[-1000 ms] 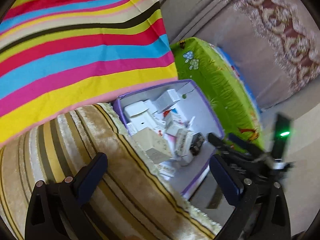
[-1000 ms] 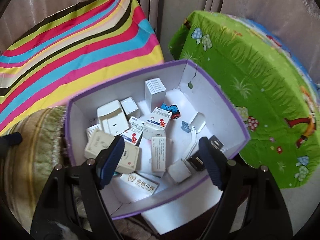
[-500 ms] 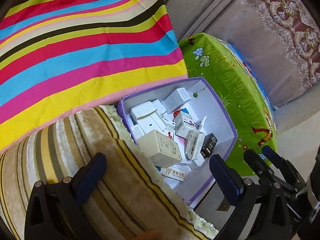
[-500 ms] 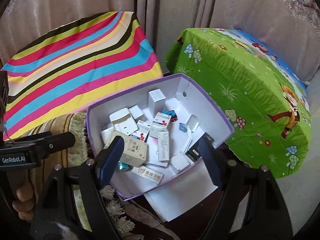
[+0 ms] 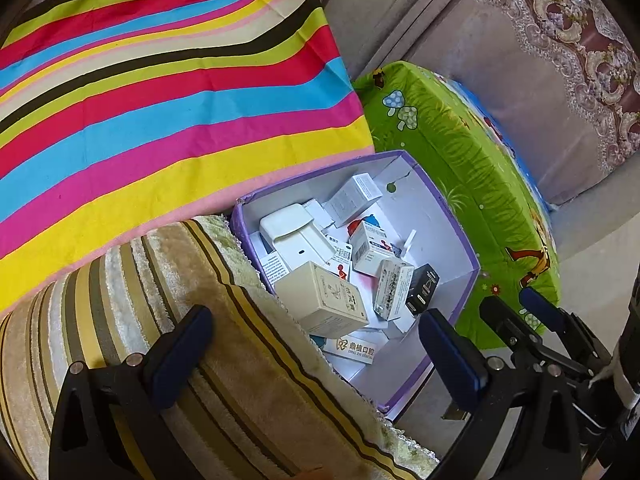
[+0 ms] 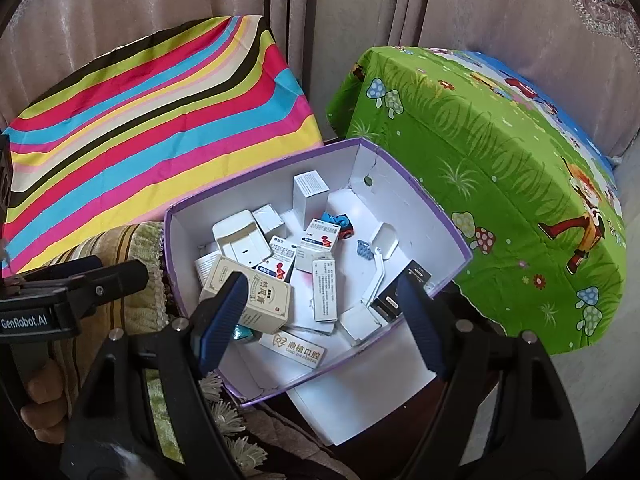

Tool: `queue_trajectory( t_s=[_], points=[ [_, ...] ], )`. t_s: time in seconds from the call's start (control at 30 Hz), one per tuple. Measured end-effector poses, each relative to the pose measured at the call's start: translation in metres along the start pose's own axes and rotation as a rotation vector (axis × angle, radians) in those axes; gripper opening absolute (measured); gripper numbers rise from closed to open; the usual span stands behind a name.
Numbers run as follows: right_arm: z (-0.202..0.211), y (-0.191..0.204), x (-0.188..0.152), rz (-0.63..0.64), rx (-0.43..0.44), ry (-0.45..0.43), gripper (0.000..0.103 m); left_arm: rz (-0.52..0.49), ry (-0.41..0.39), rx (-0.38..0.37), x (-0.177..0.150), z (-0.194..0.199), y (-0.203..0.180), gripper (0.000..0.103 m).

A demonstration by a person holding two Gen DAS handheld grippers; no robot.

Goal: Organize rigid objects

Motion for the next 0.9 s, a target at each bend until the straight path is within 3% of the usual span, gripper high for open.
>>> queue_trajectory(
  t_s=[0.9],
  points=[
    [-0.0053, -0.0001, 0.0002, 0.009, 0.012, 0.009, 0.08, -0.002, 0.002, 0.001, -0.0004, 0.0006, 0.0006, 0.103]
  ],
)
Point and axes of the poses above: each gripper's, at about its wrist camera, not at the fingertips, and z roughly against the way its jaws point, y to its left, x to its top, the point moved 7 cm from there along -z, roughly the way its jaws point, and after that the axes turned 8 degrees about -z, right-handed, at the moved point
